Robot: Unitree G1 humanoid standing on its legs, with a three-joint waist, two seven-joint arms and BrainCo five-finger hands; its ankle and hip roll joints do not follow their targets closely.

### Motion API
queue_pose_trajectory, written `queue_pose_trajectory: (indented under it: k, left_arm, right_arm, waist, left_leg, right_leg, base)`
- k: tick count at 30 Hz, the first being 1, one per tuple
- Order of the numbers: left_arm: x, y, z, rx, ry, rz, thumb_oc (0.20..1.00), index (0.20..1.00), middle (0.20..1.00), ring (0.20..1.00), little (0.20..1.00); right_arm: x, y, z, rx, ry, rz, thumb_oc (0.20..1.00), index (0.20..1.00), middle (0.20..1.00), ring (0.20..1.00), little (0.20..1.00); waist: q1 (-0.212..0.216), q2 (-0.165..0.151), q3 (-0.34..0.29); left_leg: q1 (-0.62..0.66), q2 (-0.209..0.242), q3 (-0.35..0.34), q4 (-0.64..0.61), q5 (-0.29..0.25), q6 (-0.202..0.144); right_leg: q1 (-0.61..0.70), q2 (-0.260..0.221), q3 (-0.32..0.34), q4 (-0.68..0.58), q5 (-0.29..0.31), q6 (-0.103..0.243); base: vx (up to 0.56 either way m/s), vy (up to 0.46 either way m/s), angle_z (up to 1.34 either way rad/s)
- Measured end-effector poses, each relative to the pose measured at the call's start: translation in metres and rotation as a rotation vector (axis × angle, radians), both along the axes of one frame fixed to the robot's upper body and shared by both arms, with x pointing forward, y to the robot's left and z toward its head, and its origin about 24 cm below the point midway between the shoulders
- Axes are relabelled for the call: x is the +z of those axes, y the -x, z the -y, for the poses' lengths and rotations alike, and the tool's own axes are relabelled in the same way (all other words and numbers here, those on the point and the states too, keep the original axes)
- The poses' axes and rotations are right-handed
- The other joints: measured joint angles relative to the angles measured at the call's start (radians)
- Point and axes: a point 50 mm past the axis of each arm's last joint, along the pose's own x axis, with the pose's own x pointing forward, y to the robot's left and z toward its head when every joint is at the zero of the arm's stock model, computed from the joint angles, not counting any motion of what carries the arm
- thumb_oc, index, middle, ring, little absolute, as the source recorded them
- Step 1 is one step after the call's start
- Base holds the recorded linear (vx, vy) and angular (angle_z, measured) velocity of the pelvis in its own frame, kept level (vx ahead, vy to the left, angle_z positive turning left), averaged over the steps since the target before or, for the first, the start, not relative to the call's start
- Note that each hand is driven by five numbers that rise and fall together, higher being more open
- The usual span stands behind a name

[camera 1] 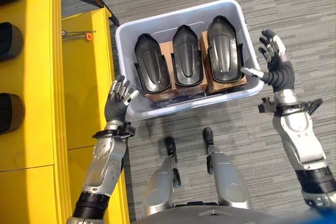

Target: Move parts from the plastic box to the shelf.

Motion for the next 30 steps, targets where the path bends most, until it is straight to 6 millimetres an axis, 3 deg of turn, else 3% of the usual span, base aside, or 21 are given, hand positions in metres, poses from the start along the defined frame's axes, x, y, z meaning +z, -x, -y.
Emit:
queue_pose_trajectory:
  k: [3, 5, 7, 8, 11, 17, 23, 25, 26, 28, 30]
  left_arm:
    - [0.021, -0.013, 0.011, -0.026, 0.008, 0.085, 1.000, 1.000, 1.000, 1.000, 1.000]
    - [0.036, -0.023, 0.025, -0.066, 0.016, 0.141, 1.000, 1.000, 1.000, 1.000, 1.000]
    - [0.051, -0.030, 0.035, -0.090, 0.024, 0.200, 1.000, 1.000, 1.000, 1.000, 1.000]
    - [0.055, -0.033, 0.038, -0.082, 0.031, 0.206, 1.000, 1.000, 1.000, 1.000, 1.000]
    - [0.067, -0.038, 0.054, -0.121, 0.034, 0.249, 1.000, 1.000, 1.000, 1.000, 1.000]
    - [0.062, -0.039, 0.050, -0.094, 0.035, 0.223, 1.000, 1.000, 1.000, 1.000, 1.000]
    - [0.062, -0.038, 0.051, -0.096, 0.037, 0.229, 1.000, 1.000, 1.000, 1.000, 1.000]
    - [0.062, -0.038, 0.052, -0.099, 0.037, 0.227, 1.000, 1.000, 1.000, 1.000, 1.000]
    - [0.061, -0.038, 0.054, -0.108, 0.036, 0.225, 1.000, 1.000, 1.000, 1.000, 1.000]
    - [0.061, -0.037, 0.054, -0.107, 0.036, 0.229, 1.000, 1.000, 1.000, 1.000, 1.000]
    - [0.062, -0.037, 0.054, -0.110, 0.039, 0.237, 1.000, 1.000, 1.000, 1.000, 1.000]
  right_arm:
    - [0.010, -0.009, -0.009, 0.005, -0.006, 0.032, 1.000, 1.000, 1.000, 1.000, 1.000]
    - [0.005, -0.020, -0.011, -0.017, -0.009, 0.001, 1.000, 1.000, 1.000, 1.000, 1.000]
    - [0.009, -0.027, -0.012, -0.041, -0.037, 0.010, 1.000, 1.000, 1.000, 1.000, 1.000]
    - [0.018, -0.035, -0.020, -0.033, -0.034, 0.031, 1.000, 1.000, 1.000, 1.000, 1.000]
    - [0.036, -0.056, -0.025, -0.076, -0.039, 0.053, 1.000, 1.000, 1.000, 1.000, 1.000]
    - [0.031, -0.060, -0.012, -0.179, -0.061, 0.036, 1.000, 1.000, 1.000, 1.000, 1.000]
    - [0.046, -0.063, -0.009, -0.208, -0.071, 0.076, 1.000, 1.000, 1.000, 1.000, 1.000]
    - [0.046, -0.070, -0.005, -0.240, -0.065, 0.057, 1.000, 1.000, 1.000, 1.000, 1.000]
    - [0.039, -0.079, 0.005, -0.296, -0.048, 0.005, 1.000, 1.000, 1.000, 1.000, 1.000]
    - [0.047, -0.085, 0.020, -0.400, 0.063, 0.013, 1.000, 1.000, 1.000, 1.000, 1.000]
    - [0.050, -0.092, 0.017, -0.410, 0.085, 0.004, 1.000, 1.000, 1.000, 1.000, 1.000]
  waist:
    - [0.000, -0.001, 0.001]
    - [0.015, -0.018, 0.016]
    - [0.024, -0.040, 0.072]
    - [0.028, -0.042, 0.114]
    - [0.073, -0.032, 0.145]
    - [0.074, -0.028, 0.148]
    - [0.066, -0.025, 0.146]
    - [0.075, -0.024, 0.146]
    - [0.078, -0.022, 0.146]
    - [0.085, -0.018, 0.146]
    - [0.083, -0.017, 0.146]
  left_leg:
    - [-0.027, 0.000, -0.005, 0.003, 0.000, 0.000]
    - [-0.048, 0.001, -0.007, 0.007, 0.001, 0.000]
    - [-0.068, 0.001, -0.008, 0.008, 0.008, 0.001]
    - [-0.110, 0.000, -0.015, 0.019, 0.009, 0.001]
    - [-0.214, -0.004, -0.022, 0.064, 0.009, 0.001]
    - [-0.243, -0.021, -0.020, 0.071, 0.014, 0.008]
    - [-0.290, -0.030, -0.020, 0.073, 0.034, 0.017]
    - [-0.318, -0.034, -0.019, 0.072, 0.043, 0.018]
    - [-0.326, -0.036, -0.019, 0.073, 0.045, 0.018]
    - [-0.335, -0.039, -0.020, 0.073, 0.047, 0.021]
    - [-0.336, -0.041, -0.019, 0.072, 0.047, 0.022]
  right_leg:
    - [-0.020, 0.000, -0.003, -0.008, 0.006, 0.000]
    - [-0.039, 0.001, -0.003, -0.007, 0.007, 0.000]
    - [-0.060, 0.001, -0.004, -0.007, 0.014, 0.000]
    - [-0.091, -0.001, -0.011, -0.007, 0.019, -0.004]
    - [-0.197, -0.010, -0.028, 0.040, 0.019, -0.004]
    - [-0.243, -0.028, -0.027, 0.076, 0.018, -0.005]
    - [-0.295, -0.037, -0.026, 0.084, 0.032, -0.009]
    - [-0.331, -0.041, -0.024, 0.100, 0.035, -0.009]
    - [-0.339, -0.043, -0.022, 0.103, 0.035, -0.009]
    - [-0.349, -0.047, -0.022, 0.106, 0.035, -0.009]
    - [-0.353, -0.048, -0.021, 0.107, 0.035, -0.009]
  base:
    - [-0.03, -0.013, 0.03]
    - [-0.04, -0.032, 0.00]
    - [-0.04, -0.031, 0.04]
    - [-0.07, -0.015, 0.11]
    - [-0.10, 0.013, 0.07]
    - [-0.02, 0.009, -0.02]
    - [0.00, 0.002, 0.01]
    - [0.00, 0.000, 0.00]
    - [0.00, 0.000, 0.00]
    - [0.01, 0.014, 0.02]
    - [0.00, 0.000, 0.00]
